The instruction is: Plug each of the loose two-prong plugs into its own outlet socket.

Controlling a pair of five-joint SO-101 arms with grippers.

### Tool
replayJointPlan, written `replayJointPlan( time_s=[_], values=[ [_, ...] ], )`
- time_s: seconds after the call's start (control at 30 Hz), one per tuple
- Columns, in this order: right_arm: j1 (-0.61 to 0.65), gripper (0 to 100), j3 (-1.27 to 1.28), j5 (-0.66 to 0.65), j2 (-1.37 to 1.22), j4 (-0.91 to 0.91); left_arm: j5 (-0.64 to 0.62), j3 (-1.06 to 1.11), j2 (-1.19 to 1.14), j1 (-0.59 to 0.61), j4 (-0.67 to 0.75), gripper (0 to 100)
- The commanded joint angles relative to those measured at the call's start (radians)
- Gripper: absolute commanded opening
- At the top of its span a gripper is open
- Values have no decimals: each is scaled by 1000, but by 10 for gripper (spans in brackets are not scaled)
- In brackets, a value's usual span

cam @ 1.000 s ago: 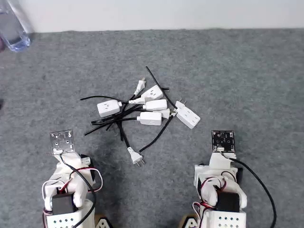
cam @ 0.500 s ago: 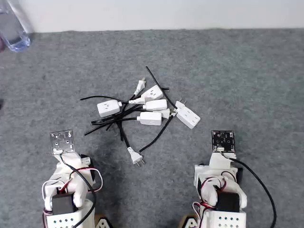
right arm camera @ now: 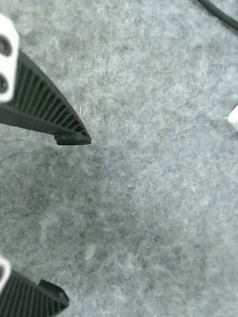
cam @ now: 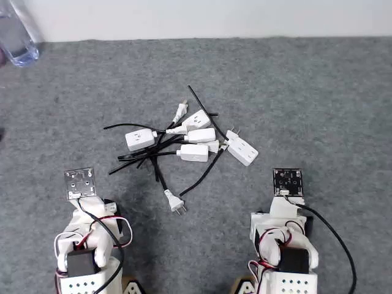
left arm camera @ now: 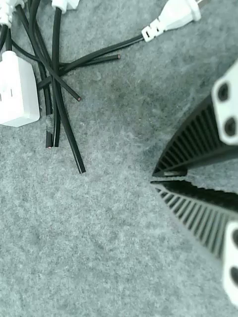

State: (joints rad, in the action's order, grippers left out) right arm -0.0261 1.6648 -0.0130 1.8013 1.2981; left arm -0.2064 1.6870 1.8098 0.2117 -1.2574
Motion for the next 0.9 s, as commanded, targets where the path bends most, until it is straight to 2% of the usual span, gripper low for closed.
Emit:
replayJointPlan(
  time_s=[0.0,0.87],
  values=[
    [7,424,18,-6,5,7,-12,-4,9,0,-3,15],
    [12,425,18,-2,5,-13,-15,-4,9,-6,3,15]
  ],
)
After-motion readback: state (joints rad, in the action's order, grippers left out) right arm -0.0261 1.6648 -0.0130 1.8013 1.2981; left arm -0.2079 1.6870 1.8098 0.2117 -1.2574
